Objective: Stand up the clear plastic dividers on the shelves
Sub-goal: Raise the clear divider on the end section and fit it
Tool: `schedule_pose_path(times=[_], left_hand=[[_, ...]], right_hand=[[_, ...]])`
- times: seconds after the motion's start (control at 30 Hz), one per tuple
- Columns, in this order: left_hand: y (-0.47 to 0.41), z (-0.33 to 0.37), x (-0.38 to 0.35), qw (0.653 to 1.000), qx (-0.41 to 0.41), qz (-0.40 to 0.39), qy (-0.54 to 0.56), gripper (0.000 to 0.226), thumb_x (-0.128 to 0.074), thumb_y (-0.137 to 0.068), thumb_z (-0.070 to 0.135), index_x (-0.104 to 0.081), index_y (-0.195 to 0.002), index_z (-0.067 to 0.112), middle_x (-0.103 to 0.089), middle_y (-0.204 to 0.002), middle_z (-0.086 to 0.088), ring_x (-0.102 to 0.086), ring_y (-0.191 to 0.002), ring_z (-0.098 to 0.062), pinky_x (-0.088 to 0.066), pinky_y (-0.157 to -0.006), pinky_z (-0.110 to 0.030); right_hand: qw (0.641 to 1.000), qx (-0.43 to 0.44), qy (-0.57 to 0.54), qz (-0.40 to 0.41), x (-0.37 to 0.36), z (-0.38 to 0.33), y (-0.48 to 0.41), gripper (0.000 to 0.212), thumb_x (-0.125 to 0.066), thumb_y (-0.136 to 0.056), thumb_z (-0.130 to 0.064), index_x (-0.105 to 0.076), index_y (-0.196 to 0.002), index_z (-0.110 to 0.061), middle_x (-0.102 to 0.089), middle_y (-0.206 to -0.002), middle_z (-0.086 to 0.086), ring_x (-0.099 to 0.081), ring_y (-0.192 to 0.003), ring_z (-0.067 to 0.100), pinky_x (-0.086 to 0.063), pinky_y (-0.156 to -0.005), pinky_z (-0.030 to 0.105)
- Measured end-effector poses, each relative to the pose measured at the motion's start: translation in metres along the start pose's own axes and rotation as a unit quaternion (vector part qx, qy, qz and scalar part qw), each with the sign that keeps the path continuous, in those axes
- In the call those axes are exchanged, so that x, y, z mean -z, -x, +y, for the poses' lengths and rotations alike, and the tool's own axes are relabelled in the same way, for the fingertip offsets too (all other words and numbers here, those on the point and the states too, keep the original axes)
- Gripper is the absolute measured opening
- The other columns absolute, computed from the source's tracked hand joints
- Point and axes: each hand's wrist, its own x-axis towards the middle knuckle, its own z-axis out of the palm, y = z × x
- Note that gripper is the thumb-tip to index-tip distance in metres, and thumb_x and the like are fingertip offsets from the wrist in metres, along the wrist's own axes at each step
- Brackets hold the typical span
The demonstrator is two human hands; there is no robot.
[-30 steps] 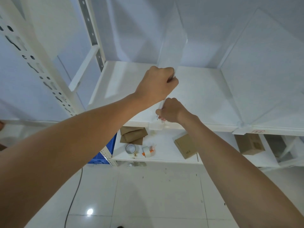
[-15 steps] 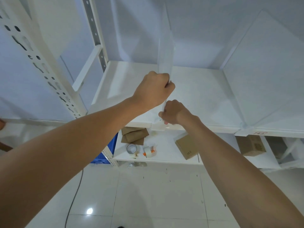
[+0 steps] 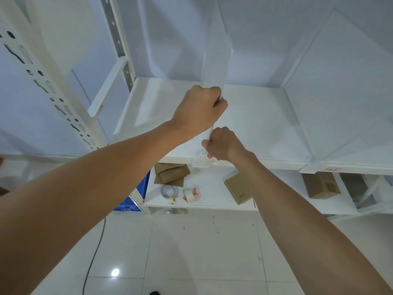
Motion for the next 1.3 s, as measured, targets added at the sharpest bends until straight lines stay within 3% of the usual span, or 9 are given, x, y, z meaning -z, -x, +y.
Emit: schedule_pose_path(times=[0.27,0.53,0.67,0.8,0.87,0.97,1.07,1.13,1.3], left_hand=[[-0.002,-0.001,0.000,1.000,-0.003,0.006,0.002,0.033,-0.050,-0.091,0.014,-0.051,-0.064,-0.007,-0.057,-0.052,-0.027,-0.066,-0.054,-0.044,-0.056,-0.052,-0.048],[0.004,-0.007,-0.002,1.000,0.017,0.010,0.008,0.033,-0.050,-0.091,0.013,-0.049,-0.063,-0.004,-0.057,-0.051,-0.025,-0.066,-0.054,-0.043,-0.055,-0.052,-0.048],[0.010,-0.007,-0.006,1.000,0.012,-0.011,-0.007,0.033,-0.048,-0.092,0.013,-0.042,-0.060,0.003,-0.047,-0.046,-0.019,-0.066,-0.054,-0.042,-0.053,-0.051,-0.048],[0.012,-0.010,-0.008,1.000,-0.005,-0.018,-0.012,0.034,-0.046,-0.092,0.010,-0.038,-0.060,0.006,-0.030,-0.041,-0.004,-0.065,-0.051,-0.043,-0.051,-0.050,-0.046],[0.015,-0.009,-0.011,1.000,-0.011,-0.019,-0.010,0.035,-0.048,-0.092,0.007,-0.035,-0.060,0.007,-0.023,-0.041,0.002,-0.058,-0.044,-0.038,-0.044,-0.046,-0.041],[0.020,-0.011,-0.016,1.000,0.006,-0.015,-0.011,0.036,-0.050,-0.091,0.005,-0.032,-0.060,0.008,-0.022,-0.042,0.003,-0.030,-0.037,-0.020,-0.031,-0.048,-0.033],[0.020,-0.012,-0.016,0.999,0.030,-0.033,0.001,0.035,-0.048,-0.094,0.009,-0.036,-0.061,0.007,-0.039,-0.046,-0.011,-0.054,-0.046,-0.037,-0.040,-0.048,-0.036],[0.019,-0.010,-0.014,0.998,0.040,-0.042,0.007,0.035,-0.047,-0.096,0.010,-0.038,-0.063,0.006,-0.045,-0.050,-0.013,-0.061,-0.053,-0.040,-0.048,-0.050,-0.040],[0.023,-0.010,-0.019,0.998,0.057,-0.035,-0.015,0.037,-0.049,-0.096,0.011,-0.034,-0.062,0.008,-0.035,-0.048,-0.005,-0.029,-0.042,-0.019,-0.029,-0.051,-0.031]], right_hand=[[1.000,0.009,0.002,0.007,-0.002,-0.004,-0.003,0.036,-0.045,-0.090,-0.020,-0.062,-0.058,-0.013,-0.075,-0.067,-0.001,-0.059,-0.044,0.009,-0.054,-0.070,0.027],[1.000,-0.003,0.004,0.006,-0.013,-0.005,-0.009,0.030,-0.044,-0.090,-0.019,-0.067,-0.076,-0.005,-0.077,-0.072,0.003,-0.065,-0.054,0.018,-0.056,-0.083,0.034],[1.000,-0.009,-0.002,0.007,-0.021,-0.004,-0.008,0.028,-0.044,-0.087,-0.017,-0.063,-0.069,-0.007,-0.076,-0.069,0.003,-0.065,-0.056,0.018,-0.057,-0.082,0.035],[1.000,-0.015,-0.015,0.001,-0.024,-0.002,-0.010,0.028,-0.043,-0.085,-0.019,-0.064,-0.073,-0.005,-0.075,-0.072,0.004,-0.066,-0.062,0.022,-0.057,-0.080,0.036],[1.000,-0.015,0.000,0.017,-0.030,-0.001,-0.009,0.029,-0.042,-0.085,-0.024,-0.059,-0.068,-0.008,-0.070,-0.072,0.005,-0.062,-0.064,0.023,-0.056,-0.076,0.037],[0.998,-0.007,0.031,0.046,-0.038,0.000,-0.005,0.037,-0.043,-0.094,-0.026,-0.036,-0.059,-0.016,-0.047,-0.061,0.001,-0.049,-0.061,0.022,-0.041,-0.063,0.033],[0.994,-0.006,0.077,0.075,-0.035,0.002,-0.001,0.041,-0.044,-0.097,-0.031,-0.033,-0.059,-0.018,-0.044,-0.059,-0.001,-0.051,-0.063,0.023,-0.039,-0.060,0.032],[0.993,-0.002,0.080,0.082,-0.032,0.002,0.001,0.045,-0.042,-0.098,-0.037,-0.036,-0.057,-0.018,-0.047,-0.058,0.000,-0.052,-0.059,0.022,-0.039,-0.058,0.031],[0.995,0.008,0.064,0.082,-0.033,0.002,0.002,0.047,-0.034,-0.103,-0.032,-0.037,-0.059,-0.019,-0.045,-0.058,0.000,-0.045,-0.053,0.018,-0.039,-0.059,0.032]])
